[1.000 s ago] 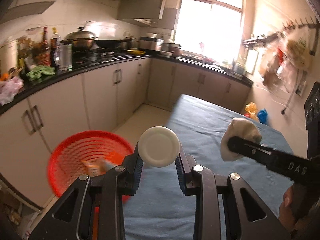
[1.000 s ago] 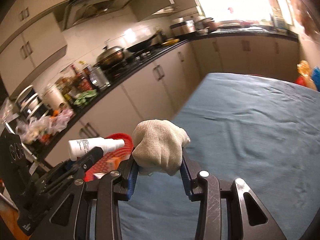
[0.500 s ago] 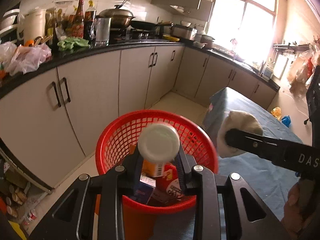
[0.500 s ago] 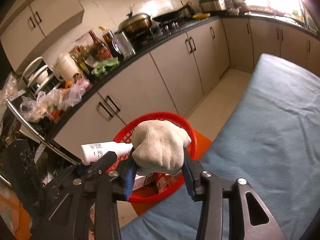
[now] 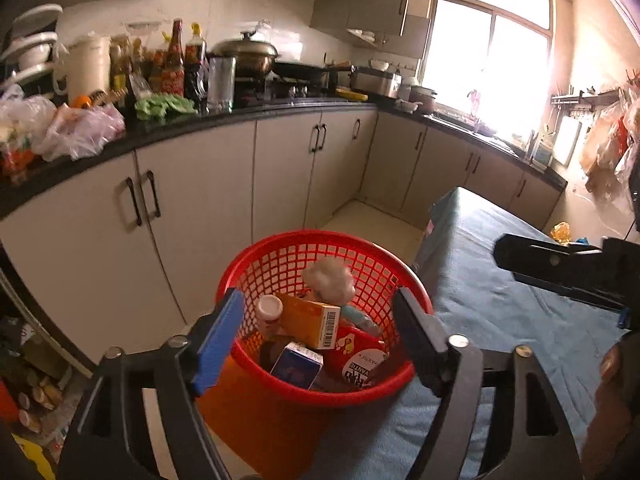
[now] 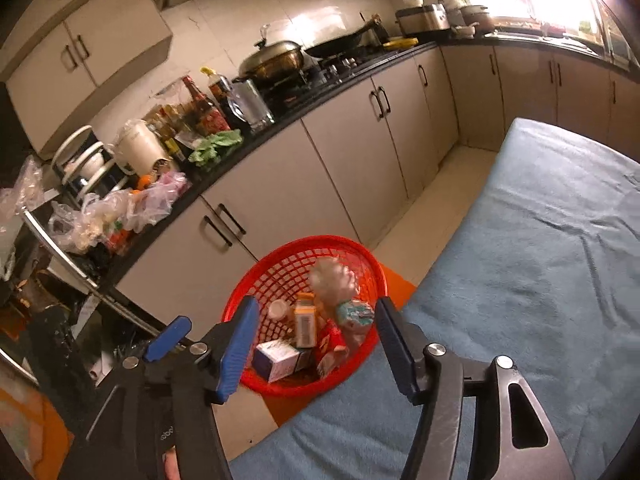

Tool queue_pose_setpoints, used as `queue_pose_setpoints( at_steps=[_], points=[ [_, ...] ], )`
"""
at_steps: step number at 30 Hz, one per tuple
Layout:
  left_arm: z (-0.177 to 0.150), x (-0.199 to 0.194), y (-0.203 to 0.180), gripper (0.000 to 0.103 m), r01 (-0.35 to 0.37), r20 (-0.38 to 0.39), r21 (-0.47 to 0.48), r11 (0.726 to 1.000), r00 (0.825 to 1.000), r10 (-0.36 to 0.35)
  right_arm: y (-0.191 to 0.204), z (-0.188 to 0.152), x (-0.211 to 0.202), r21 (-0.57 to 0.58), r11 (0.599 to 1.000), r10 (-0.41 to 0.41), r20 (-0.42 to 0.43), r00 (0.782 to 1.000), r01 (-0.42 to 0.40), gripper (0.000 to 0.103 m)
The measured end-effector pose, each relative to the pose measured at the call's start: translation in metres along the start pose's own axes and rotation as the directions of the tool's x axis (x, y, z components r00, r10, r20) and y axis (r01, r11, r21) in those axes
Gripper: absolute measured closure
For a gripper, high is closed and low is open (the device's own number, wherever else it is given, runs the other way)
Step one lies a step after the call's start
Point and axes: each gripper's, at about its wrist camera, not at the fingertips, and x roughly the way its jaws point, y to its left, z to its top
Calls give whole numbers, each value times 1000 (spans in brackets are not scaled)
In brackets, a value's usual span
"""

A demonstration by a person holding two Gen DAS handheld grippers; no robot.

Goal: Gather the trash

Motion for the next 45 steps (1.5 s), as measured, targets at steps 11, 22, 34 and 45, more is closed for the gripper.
queue_pose_setpoints(
  at_steps=[11, 22, 34, 45],
  points=[
    [-37, -77, -38, 0, -197, 116, 103, 975, 976, 185, 4, -84, -110, -124, 962, -219, 181, 959, 243, 13],
    [-69, -111, -71, 0, -209, 91, 199, 958, 977, 194, 4, -176, -195, -67, 910, -381, 256, 888, 409, 8],
    [-85, -113, -86, 0, -170, 80, 246, 954, 985, 155, 16, -208, -201, -103, 883, -424, 245, 872, 459, 7],
    [-86, -106, -78, 0, -172, 55, 235, 957, 985, 164, 21, -210, -194, -109, 874, -441, 232, 867, 474, 7]
  ],
)
